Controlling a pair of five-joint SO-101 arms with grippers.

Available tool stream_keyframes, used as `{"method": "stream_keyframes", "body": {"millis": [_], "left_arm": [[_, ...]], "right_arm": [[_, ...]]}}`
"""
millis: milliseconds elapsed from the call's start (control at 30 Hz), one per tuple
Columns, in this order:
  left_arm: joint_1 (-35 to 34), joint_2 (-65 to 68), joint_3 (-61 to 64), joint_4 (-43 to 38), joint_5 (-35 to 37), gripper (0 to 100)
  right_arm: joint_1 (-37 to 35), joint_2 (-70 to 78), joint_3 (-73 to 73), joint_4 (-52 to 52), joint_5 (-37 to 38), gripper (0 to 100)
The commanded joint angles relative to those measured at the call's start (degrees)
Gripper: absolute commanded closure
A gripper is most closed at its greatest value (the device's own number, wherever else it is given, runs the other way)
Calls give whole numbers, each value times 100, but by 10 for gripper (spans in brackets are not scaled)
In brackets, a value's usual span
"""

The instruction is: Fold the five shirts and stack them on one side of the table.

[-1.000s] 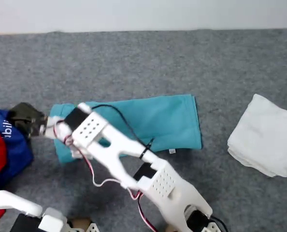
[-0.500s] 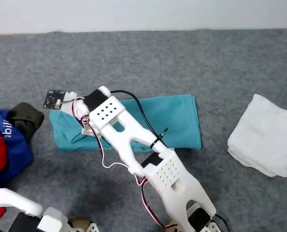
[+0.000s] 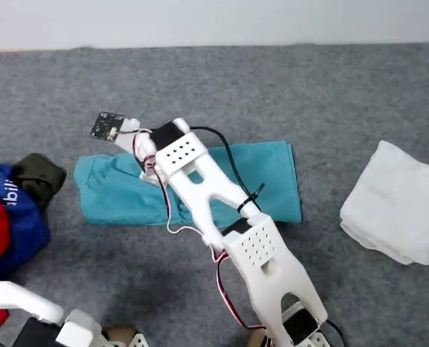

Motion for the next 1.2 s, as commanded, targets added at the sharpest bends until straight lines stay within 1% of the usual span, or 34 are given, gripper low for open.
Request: {"method": "stream_keyframes", "body": {"millis": [0, 100, 233, 300, 433, 533, 600, 767, 967, 1167], "left_arm": [[70, -18, -154, 26, -53, 992], [132, -53, -163, 35, -44, 992], [193, -62, -198, 62, -44, 992], [193, -62, -198, 62, -44, 992], [193, -62, -198, 62, -44, 992], [193, -62, -207, 62, -44, 992], [193, -62, -207, 70, -44, 992], [193, -62, -207, 70, -44, 992], [185, -70, -251, 79, -44, 992], [202, -70, -1015, 791, -35, 993]], "right_arm": [[40, -180, -290, 4, 18, 844], [-154, -347, -536, 497, 9, 850], [-321, -400, -791, 1297, 0, 954], [-295, -356, -668, 1508, -26, 991], [-48, -13, -475, 1613, -325, 988], [224, 295, -475, 1622, -352, 988], [268, 382, -571, 1640, -352, 988], [119, 277, -1442, 1938, -352, 987], [198, 268, -2681, 2448, -360, 988], [998, -48, -2391, 2448, -1292, 989]]}}
